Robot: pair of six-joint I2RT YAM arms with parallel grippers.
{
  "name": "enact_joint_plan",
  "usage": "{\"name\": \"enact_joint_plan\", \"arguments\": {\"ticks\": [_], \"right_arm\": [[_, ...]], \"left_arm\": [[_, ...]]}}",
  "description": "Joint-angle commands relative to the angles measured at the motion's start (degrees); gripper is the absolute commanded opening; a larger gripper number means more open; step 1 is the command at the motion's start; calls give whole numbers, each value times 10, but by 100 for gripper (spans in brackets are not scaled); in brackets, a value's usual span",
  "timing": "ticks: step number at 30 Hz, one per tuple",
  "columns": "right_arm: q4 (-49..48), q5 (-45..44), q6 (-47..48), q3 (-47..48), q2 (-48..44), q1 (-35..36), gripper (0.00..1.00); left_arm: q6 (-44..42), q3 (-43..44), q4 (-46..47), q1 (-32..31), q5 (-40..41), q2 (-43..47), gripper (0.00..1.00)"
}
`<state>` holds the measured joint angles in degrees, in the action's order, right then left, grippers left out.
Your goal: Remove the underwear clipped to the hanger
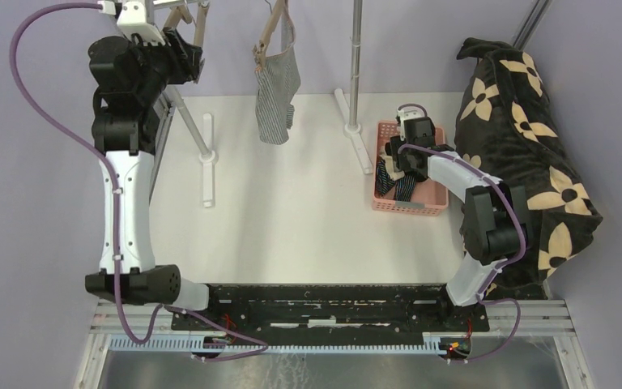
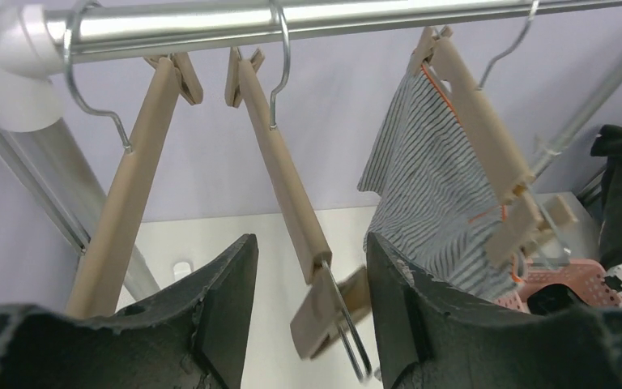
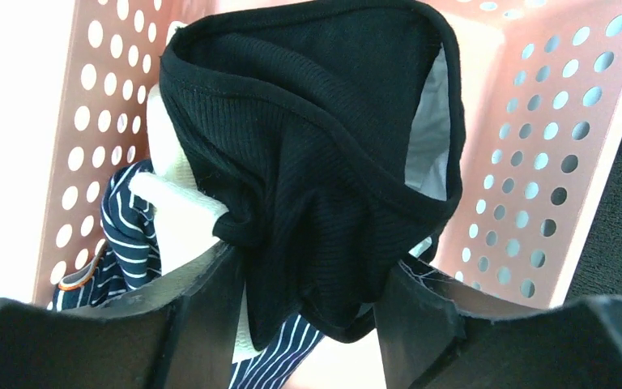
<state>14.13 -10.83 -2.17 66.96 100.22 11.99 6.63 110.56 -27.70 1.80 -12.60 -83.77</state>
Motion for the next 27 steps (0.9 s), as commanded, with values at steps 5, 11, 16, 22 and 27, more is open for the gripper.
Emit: {"name": "enact_joint_plan", "arguments": {"ticks": [5,11,16,22,27], "right_arm": [[-54,-10,-15,-2,-72,-1,68],[-117,-32,-6,-61,-172,-1,80],[-122,-63,-12,-71,-233,-1,80],[-107,-54,-15,-68,-270,-1,80],[-100,-41,-21,-74,-290,0,80]], "left_arm": [[22,-53,38,1,10,85,59],[50,-72,61,1,-16,122,58],[111,-18,96,-3,-114,79,46],[78,184,-9,-91,-60,-63,40],[82,361,-76,-122,-34,-186,39]]}}
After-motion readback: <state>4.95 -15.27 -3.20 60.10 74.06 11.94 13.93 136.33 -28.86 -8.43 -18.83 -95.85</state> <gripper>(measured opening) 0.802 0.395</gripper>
